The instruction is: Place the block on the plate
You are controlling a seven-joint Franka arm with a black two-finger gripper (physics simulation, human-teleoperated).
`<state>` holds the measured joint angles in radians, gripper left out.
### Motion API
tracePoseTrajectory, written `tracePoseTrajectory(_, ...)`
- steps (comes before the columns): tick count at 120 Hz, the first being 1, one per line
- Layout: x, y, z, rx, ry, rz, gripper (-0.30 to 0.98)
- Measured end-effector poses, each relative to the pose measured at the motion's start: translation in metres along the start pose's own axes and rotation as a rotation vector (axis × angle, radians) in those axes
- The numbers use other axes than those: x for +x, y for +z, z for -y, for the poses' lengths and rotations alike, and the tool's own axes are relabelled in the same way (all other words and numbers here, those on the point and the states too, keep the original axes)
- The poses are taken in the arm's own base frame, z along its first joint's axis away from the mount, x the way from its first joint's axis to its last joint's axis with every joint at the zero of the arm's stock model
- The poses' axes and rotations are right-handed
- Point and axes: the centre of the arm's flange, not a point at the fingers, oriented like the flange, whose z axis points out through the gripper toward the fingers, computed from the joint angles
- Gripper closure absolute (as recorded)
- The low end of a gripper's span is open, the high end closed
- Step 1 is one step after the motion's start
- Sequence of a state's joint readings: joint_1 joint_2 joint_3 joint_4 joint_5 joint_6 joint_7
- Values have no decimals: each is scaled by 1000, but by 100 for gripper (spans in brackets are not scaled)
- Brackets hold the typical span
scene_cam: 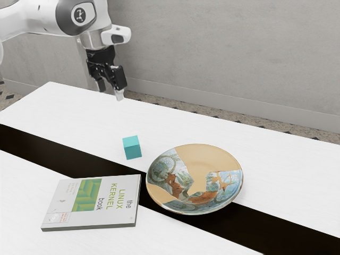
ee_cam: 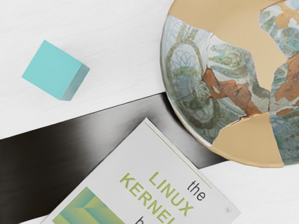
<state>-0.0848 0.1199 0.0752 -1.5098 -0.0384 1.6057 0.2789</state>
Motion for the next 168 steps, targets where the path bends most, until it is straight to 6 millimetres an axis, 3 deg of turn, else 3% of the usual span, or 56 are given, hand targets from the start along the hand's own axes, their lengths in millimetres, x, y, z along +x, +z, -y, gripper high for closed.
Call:
tracePoseTrajectory(32, 3, 3, 4, 5, 7, -9, 0)
tracePoseTrajectory(41, 4, 9, 15, 15, 4, 2, 0)
tracePoseTrajectory(58, 18, 43, 79, 46, -20, 29, 0)
tracePoseTrajectory(76, 46, 93, 128, 59, 24, 44, 0)
tracePoseTrajectory(90, 70, 143, 138, 17, 124, 24, 0)
tracePoseTrajectory(105, 82, 175, 155, 38, 204, 17, 0)
tracePoseTrajectory(141, 94, 234, 123, 44, 410, 64, 0)
tracePoseTrajectory(168, 105, 286, 131, 69, 474, 54, 0)
